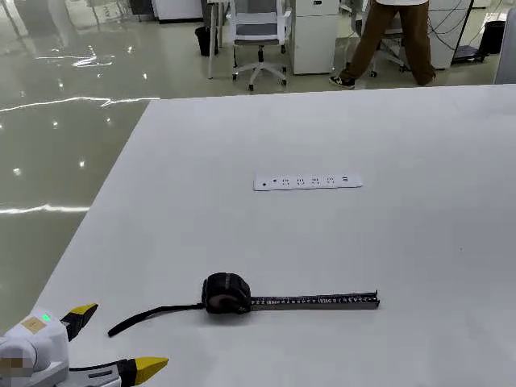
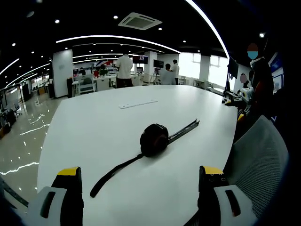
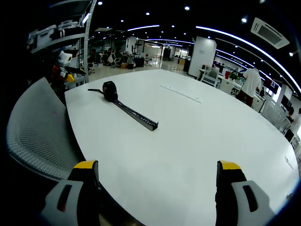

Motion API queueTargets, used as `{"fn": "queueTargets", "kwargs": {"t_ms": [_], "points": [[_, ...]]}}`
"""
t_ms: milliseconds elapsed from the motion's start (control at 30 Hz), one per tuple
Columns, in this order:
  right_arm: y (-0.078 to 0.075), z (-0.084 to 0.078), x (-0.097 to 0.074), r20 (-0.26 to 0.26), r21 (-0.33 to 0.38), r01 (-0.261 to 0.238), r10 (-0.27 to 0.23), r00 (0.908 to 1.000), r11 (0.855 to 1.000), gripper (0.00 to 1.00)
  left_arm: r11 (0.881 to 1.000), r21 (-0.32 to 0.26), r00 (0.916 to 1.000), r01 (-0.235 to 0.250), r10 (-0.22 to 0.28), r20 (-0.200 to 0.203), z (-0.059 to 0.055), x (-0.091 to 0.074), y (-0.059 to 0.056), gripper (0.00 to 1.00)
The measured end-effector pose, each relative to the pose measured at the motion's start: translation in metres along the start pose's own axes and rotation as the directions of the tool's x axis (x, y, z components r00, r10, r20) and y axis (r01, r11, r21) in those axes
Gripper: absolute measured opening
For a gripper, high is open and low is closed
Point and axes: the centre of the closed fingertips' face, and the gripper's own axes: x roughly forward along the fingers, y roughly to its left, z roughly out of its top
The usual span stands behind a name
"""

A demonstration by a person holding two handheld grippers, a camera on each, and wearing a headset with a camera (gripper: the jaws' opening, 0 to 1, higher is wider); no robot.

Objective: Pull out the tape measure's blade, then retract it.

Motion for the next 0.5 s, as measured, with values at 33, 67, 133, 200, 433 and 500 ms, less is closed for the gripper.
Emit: {"fn": "queueTargets", "kwargs": {"t_ms": [33, 67, 133, 200, 433, 500], "points": [[-0.0001, -0.0005, -0.0003, -0.002, -0.003, -0.003, 0.003, 1.0000, 1.000, 1.00, 1.000, -0.002, 1.0000, 0.001, -0.001, 0.003, 0.0008, 0.0005, -0.0002, 1.00], [-0.0006, -0.0007, -0.0006, -0.002, -0.004, -0.003, 0.003, 1.0000, 1.000, 1.00, 1.000, -0.002, 1.0000, 0.002, -0.002, 0.004, 0.0012, 0.0009, -0.0004, 1.00], [-0.0019, -0.0008, -0.0014, -0.003, -0.003, -0.002, 0.002, 1.0000, 1.000, 1.00, 1.000, -0.002, 1.0000, 0.005, -0.005, 0.002, 0.0012, 0.0017, -0.0011, 1.00], [-0.0031, 0.0000, -0.0020, 0.000, -0.002, -0.002, 0.002, 1.0000, 1.000, 1.00, 1.000, -0.004, 1.0000, 0.007, -0.007, -0.001, 0.0004, 0.0021, -0.0016, 1.00], [-0.0032, -0.0005, -0.0019, -0.002, -0.006, -0.008, 0.008, 1.0000, 1.000, 1.00, 1.000, -0.011, 0.9999, 0.008, -0.008, -0.007, -0.0026, 0.0017, -0.0036, 1.00], [-0.0025, -0.0008, -0.0017, -0.003, -0.005, -0.010, 0.010, 0.9999, 1.000, 1.00, 1.000, -0.015, 1.0000, 0.008, -0.008, -0.005, -0.0023, 0.0014, -0.0047, 1.00]]}}
